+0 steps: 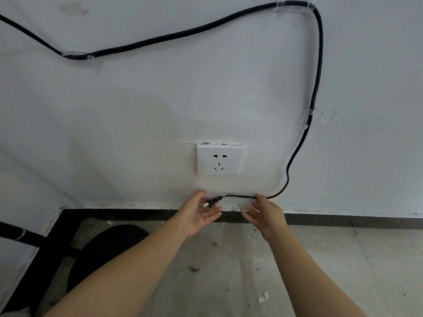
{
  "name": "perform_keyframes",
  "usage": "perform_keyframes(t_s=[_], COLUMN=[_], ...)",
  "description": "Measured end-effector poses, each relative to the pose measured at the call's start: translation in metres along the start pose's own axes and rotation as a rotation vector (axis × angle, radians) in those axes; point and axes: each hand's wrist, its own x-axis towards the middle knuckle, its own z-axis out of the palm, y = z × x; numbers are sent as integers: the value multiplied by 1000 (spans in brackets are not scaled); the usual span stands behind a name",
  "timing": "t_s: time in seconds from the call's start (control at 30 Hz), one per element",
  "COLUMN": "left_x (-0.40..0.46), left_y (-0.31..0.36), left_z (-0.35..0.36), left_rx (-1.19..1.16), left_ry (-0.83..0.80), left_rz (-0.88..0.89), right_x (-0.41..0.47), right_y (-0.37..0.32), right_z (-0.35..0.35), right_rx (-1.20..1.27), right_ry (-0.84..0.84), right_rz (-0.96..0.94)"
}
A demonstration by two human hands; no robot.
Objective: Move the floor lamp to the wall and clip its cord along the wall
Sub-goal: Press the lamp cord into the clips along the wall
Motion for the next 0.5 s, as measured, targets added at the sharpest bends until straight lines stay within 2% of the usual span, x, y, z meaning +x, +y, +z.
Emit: perform_keyframes(t_s=[0.5], left_x=[1], left_y=[-1], left_z=[2], left_rx=[-36], left_ry=[21], left_rz=[-5], right_x=[-3], right_y=[-3], right_z=[1], right_rx=[-19], right_ry=[-58], right_rz=[16])
